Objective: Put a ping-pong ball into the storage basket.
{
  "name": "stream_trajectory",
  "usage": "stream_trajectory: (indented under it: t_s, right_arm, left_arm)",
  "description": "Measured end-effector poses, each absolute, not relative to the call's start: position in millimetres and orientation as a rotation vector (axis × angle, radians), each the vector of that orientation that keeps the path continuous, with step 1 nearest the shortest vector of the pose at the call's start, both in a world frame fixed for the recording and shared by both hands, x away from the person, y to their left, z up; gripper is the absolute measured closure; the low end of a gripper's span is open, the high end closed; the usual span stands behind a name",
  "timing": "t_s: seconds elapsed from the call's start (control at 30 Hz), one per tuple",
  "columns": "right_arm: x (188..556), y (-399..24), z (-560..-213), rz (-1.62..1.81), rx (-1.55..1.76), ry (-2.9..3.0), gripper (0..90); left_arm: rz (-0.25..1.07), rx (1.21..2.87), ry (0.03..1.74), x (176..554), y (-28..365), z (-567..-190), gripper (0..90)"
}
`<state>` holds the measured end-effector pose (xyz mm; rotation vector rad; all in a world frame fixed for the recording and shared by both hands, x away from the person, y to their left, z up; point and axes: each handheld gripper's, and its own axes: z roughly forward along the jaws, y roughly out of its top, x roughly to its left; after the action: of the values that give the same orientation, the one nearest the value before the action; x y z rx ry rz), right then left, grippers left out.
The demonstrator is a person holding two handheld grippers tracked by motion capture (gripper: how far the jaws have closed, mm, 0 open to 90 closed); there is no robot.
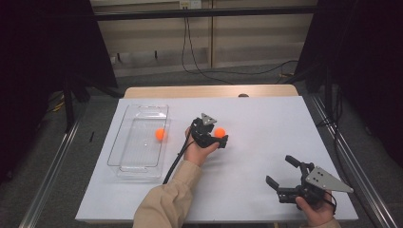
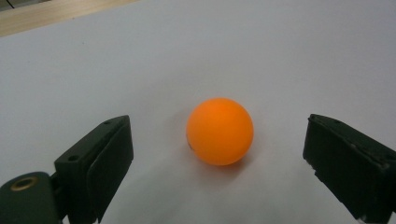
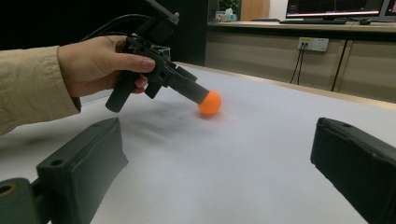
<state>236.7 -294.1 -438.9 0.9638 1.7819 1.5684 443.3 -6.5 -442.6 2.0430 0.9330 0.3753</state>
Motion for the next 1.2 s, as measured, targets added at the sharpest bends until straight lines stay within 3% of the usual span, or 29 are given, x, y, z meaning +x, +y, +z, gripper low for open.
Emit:
stream_trajectory:
  t_s: [0.57,1.2]
  right_arm:
    - [236.4,-294.2,-438.7,1.569,0.964,1.782,2.1]
    - [236.4,-295.0,-438.9,1.567,0.964,1.781,2.1]
  left_arm:
    - [0.377,2.049,0.931,452.0,-11.1,-449.2,12.1]
    - [0.362,2.082,0.909,457.4,-15.8,-456.3,32.7]
